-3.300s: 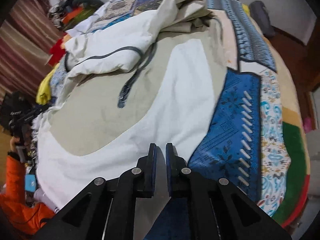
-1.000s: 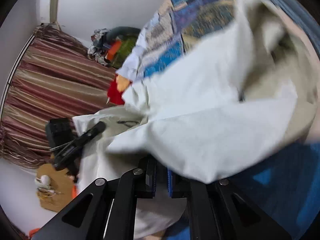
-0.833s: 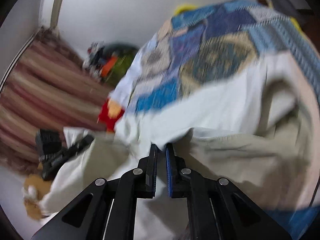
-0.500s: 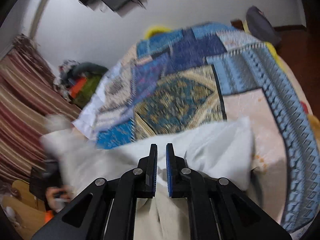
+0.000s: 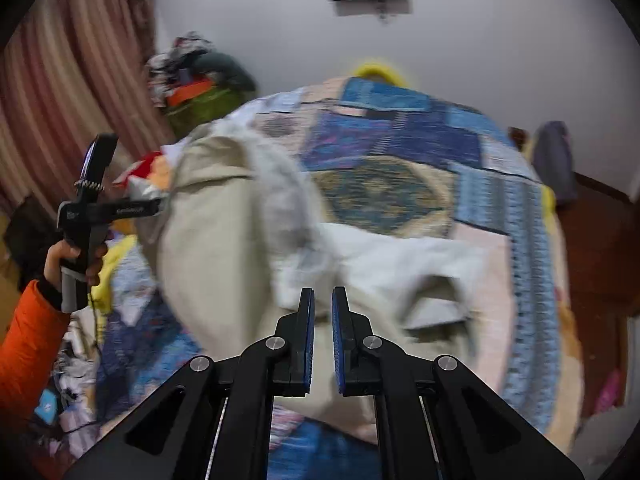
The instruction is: Fold large clothes
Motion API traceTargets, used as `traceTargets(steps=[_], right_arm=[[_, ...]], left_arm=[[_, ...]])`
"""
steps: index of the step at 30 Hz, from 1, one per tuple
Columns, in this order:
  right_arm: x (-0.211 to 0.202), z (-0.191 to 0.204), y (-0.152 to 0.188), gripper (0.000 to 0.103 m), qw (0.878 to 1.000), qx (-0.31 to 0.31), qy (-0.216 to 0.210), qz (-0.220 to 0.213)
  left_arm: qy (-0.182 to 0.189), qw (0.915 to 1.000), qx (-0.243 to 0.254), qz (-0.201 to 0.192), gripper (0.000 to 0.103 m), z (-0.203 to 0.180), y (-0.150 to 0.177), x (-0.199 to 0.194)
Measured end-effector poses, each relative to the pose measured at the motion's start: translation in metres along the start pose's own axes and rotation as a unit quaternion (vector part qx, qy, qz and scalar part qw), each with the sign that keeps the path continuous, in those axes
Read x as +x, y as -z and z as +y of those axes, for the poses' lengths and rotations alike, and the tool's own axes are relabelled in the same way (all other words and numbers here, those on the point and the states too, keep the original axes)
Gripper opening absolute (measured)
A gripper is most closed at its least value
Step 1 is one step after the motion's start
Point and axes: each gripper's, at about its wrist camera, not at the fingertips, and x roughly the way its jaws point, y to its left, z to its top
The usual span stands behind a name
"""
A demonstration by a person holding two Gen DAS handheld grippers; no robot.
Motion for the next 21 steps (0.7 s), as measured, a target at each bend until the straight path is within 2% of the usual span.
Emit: traceTargets(steps=[1,4,7,10,12,14,15,16,17,18,19,21], right_arm=[[0.003,0.010,-0.002,0.005,1.000,-0.002,-0.020,-0.003],[0.021,0.037,-0.008,0.005,0.998,-0.006,-0.067,0.002],[0.065,0.059,-0.005,0.005,0.996,-0.029,-0.074,0.049],[0.114,0.060,0.006,0.004,0.993,-0.054,-0.015,0.103],[0.128,0.047,0.008,0.004,0.992,-0.043,-0.013,0.119],[0.123,0.024,0.001,0.004,0.994,-0.014,-0.009,0.104],[0.117,0.014,-0.005,0.005,0.996,-0.008,0.012,0.090],[0.112,0.004,-0.012,0.005,0.995,-0.008,0.064,0.073],[0.107,-0.007,-0.019,0.005,0.990,-0.011,0.126,0.057],[0.103,-0.015,-0.024,0.005,0.985,-0.010,0.163,0.047],[0.095,-0.027,-0.029,0.005,0.983,0.000,0.179,0.039],[0.072,-0.042,-0.035,0.005,0.988,0.026,0.147,0.027]], left_arm=[[0.008,0.9999,-0.005,-0.008,0.063,0.003,-0.001,-0.012],[0.037,0.9978,-0.046,-0.029,0.074,0.016,-0.006,-0.029],[0.040,0.9969,-0.058,-0.034,0.074,0.027,-0.010,-0.032],[0.016,0.9967,-0.064,-0.047,0.074,0.038,-0.011,-0.037],[0.003,0.9967,-0.054,-0.061,0.074,0.041,-0.009,-0.044],[-0.025,0.9956,-0.037,-0.082,0.076,0.045,-0.007,-0.049],[-0.039,0.9948,-0.031,-0.089,0.076,0.045,-0.006,-0.049],[-0.042,0.9946,-0.026,-0.091,0.077,0.043,-0.004,-0.047],[-0.034,0.9955,-0.022,-0.086,0.077,0.040,-0.002,-0.043],[-0.018,0.9970,-0.015,-0.074,0.077,0.035,0.000,-0.038],[0.004,0.9985,-0.001,-0.054,0.077,0.026,0.005,-0.029],[0.045,0.9978,0.040,-0.028,0.077,0.001,0.020,-0.014]])
